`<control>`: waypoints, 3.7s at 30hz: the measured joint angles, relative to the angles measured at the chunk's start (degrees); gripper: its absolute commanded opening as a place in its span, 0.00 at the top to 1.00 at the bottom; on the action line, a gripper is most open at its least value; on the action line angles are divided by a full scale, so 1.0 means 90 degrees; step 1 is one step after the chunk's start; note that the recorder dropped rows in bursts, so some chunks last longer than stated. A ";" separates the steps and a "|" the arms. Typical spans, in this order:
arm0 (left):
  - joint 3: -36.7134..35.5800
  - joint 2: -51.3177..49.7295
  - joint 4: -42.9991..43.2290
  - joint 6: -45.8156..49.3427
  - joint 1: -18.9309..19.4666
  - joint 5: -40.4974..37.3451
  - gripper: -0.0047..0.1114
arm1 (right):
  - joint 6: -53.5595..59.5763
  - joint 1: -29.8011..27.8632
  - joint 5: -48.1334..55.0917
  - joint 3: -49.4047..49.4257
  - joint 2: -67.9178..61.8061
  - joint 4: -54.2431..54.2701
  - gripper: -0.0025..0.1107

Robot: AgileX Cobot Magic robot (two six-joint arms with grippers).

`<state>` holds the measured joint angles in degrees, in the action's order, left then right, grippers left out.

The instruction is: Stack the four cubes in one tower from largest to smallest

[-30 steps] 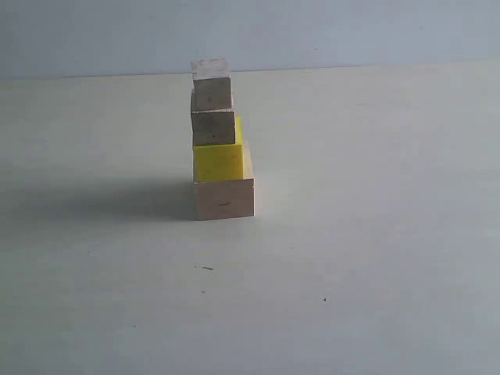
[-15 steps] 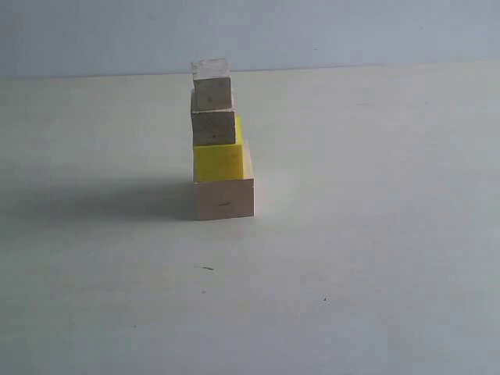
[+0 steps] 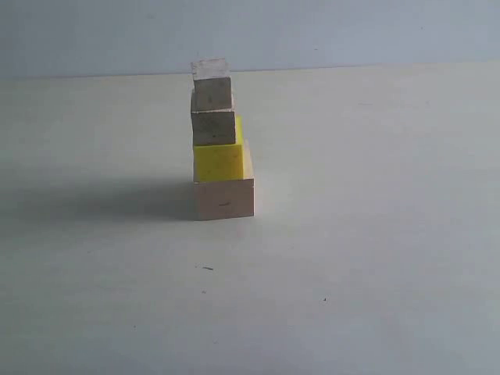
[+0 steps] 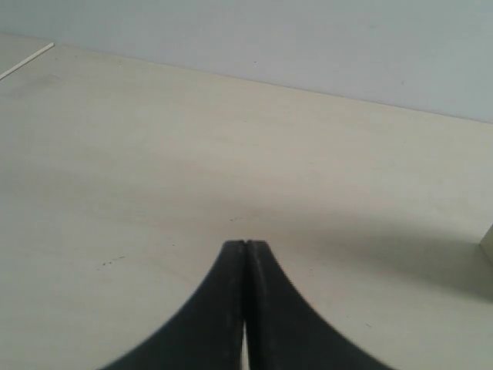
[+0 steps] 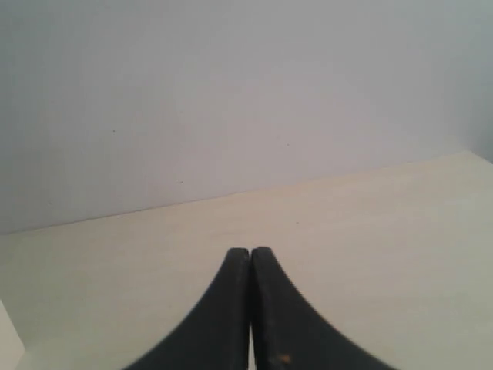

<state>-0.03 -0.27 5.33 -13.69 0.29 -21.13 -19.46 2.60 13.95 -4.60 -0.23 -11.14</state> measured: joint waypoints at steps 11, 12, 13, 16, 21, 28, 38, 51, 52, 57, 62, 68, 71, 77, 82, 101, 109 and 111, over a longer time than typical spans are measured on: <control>0.0000 0.0000 0.0000 0.0000 0.0000 0.0000 0.96 | 0.0087 -0.0626 0.0007 0.0062 0.0000 -0.0003 0.98; 0.0000 0.0000 0.0000 0.0000 0.0000 0.0000 0.96 | 0.0091 -0.0678 0.0007 0.0114 0.0000 0.0013 0.98; 0.0000 0.0000 0.0000 0.0000 0.0000 0.0000 0.96 | 0.0091 -0.0678 0.0020 0.0132 0.0000 0.0025 0.98; 0.0000 0.0000 0.0000 0.0000 0.0000 0.0000 0.96 | 0.0091 -0.0659 0.0020 0.0293 0.0000 0.0025 0.98; 0.0000 0.0000 0.0000 0.0000 0.0000 0.0000 0.96 | 0.0091 -0.0495 0.0033 0.0481 0.0000 0.0100 0.98; 0.0000 0.0000 0.0000 0.0000 0.0000 0.0000 0.96 | 0.0091 -0.0495 -0.0445 0.0481 0.0000 0.0229 0.98; 0.0000 0.0000 0.0000 0.0000 0.0000 0.0000 0.96 | 0.2220 -0.0495 -0.0285 0.0481 0.0000 0.2125 0.98; 0.0000 0.0000 0.0000 0.0000 0.0000 0.0000 0.96 | 0.2593 -0.0495 0.0382 0.0481 0.0000 0.2032 0.98; 0.0000 0.0000 0.0000 0.0000 0.0000 0.0000 0.96 | 0.2593 -0.0495 0.0476 0.0481 0.0000 0.2023 0.98; 0.0000 0.0000 0.0000 0.0000 0.0000 0.0000 0.96 | 0.2593 -0.0495 0.0623 0.0481 0.0000 0.2005 0.98; 0.0000 0.0000 0.0000 0.0000 0.0000 0.0000 0.96 | 0.2380 -0.0495 0.0627 0.0481 0.0000 0.1868 0.98; 0.0000 0.0000 0.0000 0.0012 0.0000 0.0000 0.96 | 0.1930 -0.0495 0.0638 0.0481 0.0000 0.1423 0.98; 0.0000 0.0000 0.0000 0.0012 0.0000 0.0000 0.96 | 0.1858 -0.0495 0.0638 0.0481 0.0000 0.1374 0.98; 0.0000 0.0000 0.0000 0.0012 0.0000 0.0000 0.96 | 0.1846 -0.0495 0.0638 0.0481 0.0000 0.1334 0.98; 0.0000 0.0000 0.0000 0.0012 0.0000 0.0000 0.96 | 0.1833 -0.0495 0.0638 0.0481 0.0000 0.1320 0.98; 0.0000 0.0000 0.0000 0.0012 0.0000 0.0000 0.96 | 0.1833 -0.0495 0.0638 0.0481 0.0000 0.1320 0.98; 0.0000 0.0000 0.0000 0.0012 0.0000 0.0000 0.96 | 0.1833 -0.0495 0.0638 0.0481 0.0000 0.1320 0.98; 0.0000 0.0000 0.0000 0.0012 0.0000 0.0000 0.96 | 0.1833 -0.0495 0.0638 0.0481 0.0000 0.1320 0.98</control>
<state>-0.03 -0.27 5.33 -13.58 0.29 -21.13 -2.96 -1.86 19.68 -0.27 -0.23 0.73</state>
